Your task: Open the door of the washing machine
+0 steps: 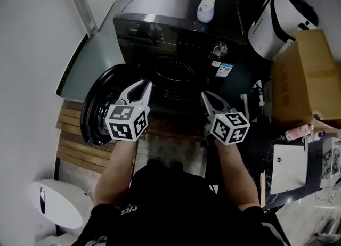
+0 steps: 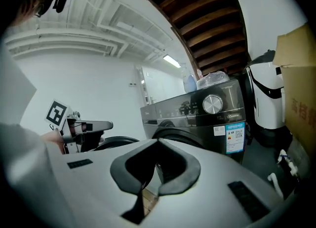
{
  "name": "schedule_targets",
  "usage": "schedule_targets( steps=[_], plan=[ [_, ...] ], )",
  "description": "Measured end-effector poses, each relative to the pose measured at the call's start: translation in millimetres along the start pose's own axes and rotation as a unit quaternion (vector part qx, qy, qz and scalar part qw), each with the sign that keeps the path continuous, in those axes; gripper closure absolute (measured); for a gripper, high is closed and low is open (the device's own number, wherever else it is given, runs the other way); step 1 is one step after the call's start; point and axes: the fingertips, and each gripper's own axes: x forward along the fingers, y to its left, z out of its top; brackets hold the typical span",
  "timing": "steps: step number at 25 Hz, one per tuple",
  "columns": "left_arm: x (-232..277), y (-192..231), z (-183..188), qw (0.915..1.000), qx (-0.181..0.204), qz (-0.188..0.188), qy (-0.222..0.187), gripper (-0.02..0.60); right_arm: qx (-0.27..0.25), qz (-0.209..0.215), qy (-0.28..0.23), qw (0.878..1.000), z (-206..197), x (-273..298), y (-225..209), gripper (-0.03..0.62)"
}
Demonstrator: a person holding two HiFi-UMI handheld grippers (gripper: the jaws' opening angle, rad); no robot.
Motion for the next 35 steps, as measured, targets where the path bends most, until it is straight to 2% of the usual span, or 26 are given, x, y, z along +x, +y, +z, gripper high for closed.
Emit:
schedule_targets(
  steps=[7, 11, 15, 16, 21, 35],
  plan=[
    [17.7, 17.5, 8.8, 0.9993, 0.03, -0.022, 0.003, 0.536, -0.007, -0.03, -0.041, 0.999, 28.6, 22.4, 3.6, 0.602],
    [33.1, 21.1, 9.0, 0.9983, 0.038, -0.044, 0.0, 0.562, -0.049, -0.038, -0.046, 0.997, 38.8, 24.7, 10.4, 0.602],
    [51.1, 28.9, 9.2, 0.9961, 0.076, -0.046, -0.003, 0.573, -0.074, -0.065, -0.053, 0.994, 44.8, 18.3, -6.1, 0.602],
    [54.8, 33.0, 8.5, 0.9961, 0.076, -0.045, -0.001, 0.573, -0.078, -0.071, -0.056, 0.993, 46.6, 15.9, -12.2, 0.602],
    [68.7, 41.2, 9.2, 0.9985, 0.029, -0.046, -0.005, 0.574, -0.098, -0.1, -0.083, 0.987, 63.5, 5.9, -33.2, 0.603],
    [82.7, 22.0, 26.0, 0.9971, 0.051, -0.055, -0.017, 0.574, -0.12, -0.101, -0.084, 0.984, 64.0, 0.9, -35.0, 0.603]
  ],
)
